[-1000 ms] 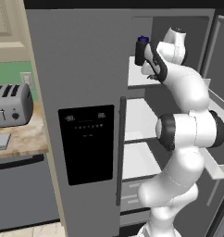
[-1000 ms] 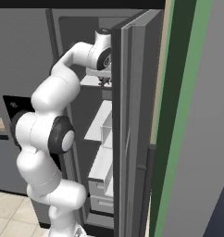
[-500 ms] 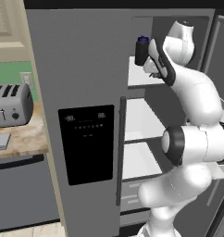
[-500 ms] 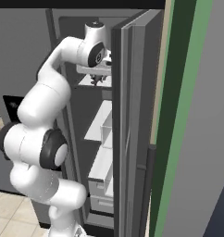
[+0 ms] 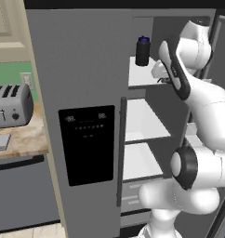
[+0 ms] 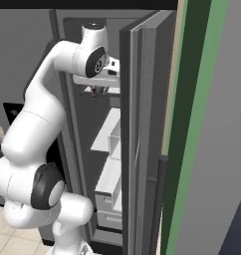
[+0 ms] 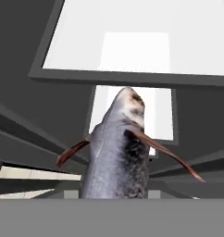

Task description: Take the fish from the fridge and place it on the digital scale on the counter by the fridge. Wait a few seconds for a reading, then move it to the plate on the dining counter.

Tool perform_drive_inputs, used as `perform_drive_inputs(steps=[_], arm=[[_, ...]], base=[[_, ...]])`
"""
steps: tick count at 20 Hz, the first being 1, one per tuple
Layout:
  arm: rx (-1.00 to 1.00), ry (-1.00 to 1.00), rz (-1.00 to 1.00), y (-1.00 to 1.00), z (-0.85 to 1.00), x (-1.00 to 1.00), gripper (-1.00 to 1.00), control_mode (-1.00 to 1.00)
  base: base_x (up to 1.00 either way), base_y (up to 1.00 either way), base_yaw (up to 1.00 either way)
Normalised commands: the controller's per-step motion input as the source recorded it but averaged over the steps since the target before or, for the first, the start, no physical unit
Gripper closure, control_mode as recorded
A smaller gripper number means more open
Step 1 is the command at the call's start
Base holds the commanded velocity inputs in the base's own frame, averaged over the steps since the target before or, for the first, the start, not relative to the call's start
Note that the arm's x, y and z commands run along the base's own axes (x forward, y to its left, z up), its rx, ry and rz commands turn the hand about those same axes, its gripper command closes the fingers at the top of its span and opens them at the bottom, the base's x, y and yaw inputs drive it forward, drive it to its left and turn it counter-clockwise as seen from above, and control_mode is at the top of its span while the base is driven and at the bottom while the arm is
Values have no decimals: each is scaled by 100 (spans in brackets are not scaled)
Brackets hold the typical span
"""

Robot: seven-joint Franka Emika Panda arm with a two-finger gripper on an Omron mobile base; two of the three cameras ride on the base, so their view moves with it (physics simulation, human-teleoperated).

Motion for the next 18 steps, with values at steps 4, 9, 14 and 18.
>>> perform_drive_inputs(steps=[4, 9, 14, 18], arm=[[0, 0, 0, 30, 10, -87, 100, -100], [0, 0, 0, 28, 1, -100, 100, -100], [0, 0, -1, 18, 0, -100, 100, -100], [0, 0, -1, 4, 0, -94, 100, -100]], base=[[0, 0, 0], [0, 0, 0], [0, 0, 0], [0, 0, 0]])
